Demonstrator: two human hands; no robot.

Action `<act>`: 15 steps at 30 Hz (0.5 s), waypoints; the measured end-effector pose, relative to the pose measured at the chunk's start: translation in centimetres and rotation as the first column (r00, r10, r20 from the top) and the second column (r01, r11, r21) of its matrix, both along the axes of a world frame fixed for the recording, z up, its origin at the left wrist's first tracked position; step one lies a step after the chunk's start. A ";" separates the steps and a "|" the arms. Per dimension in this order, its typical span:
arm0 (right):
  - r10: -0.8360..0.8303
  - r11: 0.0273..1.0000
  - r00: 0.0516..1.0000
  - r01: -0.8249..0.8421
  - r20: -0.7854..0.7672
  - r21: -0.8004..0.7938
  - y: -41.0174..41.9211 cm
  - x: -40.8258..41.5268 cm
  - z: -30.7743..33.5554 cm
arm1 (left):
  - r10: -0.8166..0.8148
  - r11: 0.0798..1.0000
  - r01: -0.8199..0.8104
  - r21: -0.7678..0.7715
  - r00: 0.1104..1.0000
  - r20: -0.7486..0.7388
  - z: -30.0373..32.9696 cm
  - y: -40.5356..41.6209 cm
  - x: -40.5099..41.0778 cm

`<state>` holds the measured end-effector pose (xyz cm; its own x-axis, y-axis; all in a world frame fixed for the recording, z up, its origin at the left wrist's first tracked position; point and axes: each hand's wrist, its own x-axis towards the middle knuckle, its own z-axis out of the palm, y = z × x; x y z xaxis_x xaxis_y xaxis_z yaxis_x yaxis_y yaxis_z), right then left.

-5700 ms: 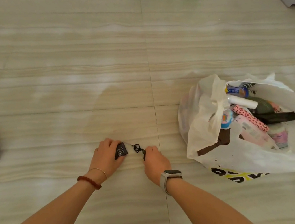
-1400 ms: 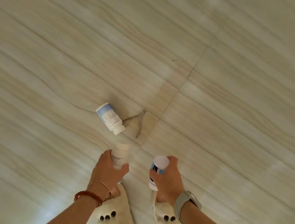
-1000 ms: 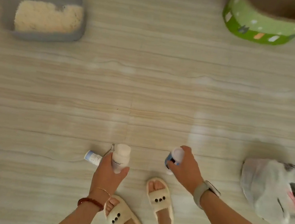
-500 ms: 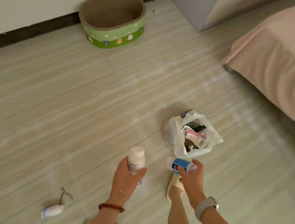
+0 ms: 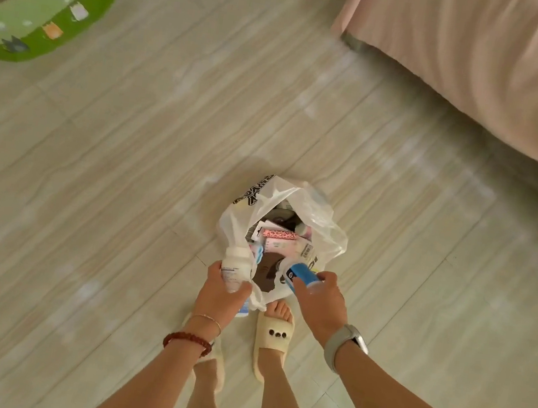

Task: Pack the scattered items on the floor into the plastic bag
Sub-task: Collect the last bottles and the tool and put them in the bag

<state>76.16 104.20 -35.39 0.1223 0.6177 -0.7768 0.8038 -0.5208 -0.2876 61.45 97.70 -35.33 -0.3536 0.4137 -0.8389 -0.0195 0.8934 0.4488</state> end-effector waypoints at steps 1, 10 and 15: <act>0.027 0.999 0.999 -0.027 0.021 0.018 0.4 0.1 -2.0 | -0.054 0.998 0.054 -0.019 0.999 0.006 -2.3 0.9 0.3; -0.296 0.955 0.950 0.296 0.097 0.014 1.7 -0.2 -18.0 | -0.373 0.914 0.378 -0.147 0.926 0.060 -19.1 6.2 3.6; -0.326 0.944 0.944 0.328 -0.053 0.026 0.2 -0.9 -18.8 | -0.312 0.950 0.313 -0.025 0.950 0.027 -19.4 6.5 5.0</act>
